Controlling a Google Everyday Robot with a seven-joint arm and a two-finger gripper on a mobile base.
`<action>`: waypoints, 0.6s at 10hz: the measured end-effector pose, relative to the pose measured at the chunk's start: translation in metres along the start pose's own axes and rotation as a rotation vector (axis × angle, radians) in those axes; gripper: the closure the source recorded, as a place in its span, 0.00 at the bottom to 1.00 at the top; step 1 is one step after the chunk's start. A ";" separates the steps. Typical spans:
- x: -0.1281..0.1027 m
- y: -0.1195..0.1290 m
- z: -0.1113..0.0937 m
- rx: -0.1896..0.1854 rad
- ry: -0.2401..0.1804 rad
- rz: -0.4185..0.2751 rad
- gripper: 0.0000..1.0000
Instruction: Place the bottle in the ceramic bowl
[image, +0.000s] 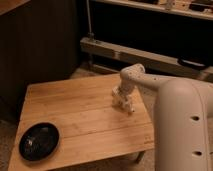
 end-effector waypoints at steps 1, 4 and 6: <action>-0.003 0.000 0.002 -0.006 -0.001 0.001 0.24; -0.012 0.010 0.009 -0.032 0.010 -0.016 0.52; -0.014 0.014 0.012 -0.040 0.028 -0.033 0.71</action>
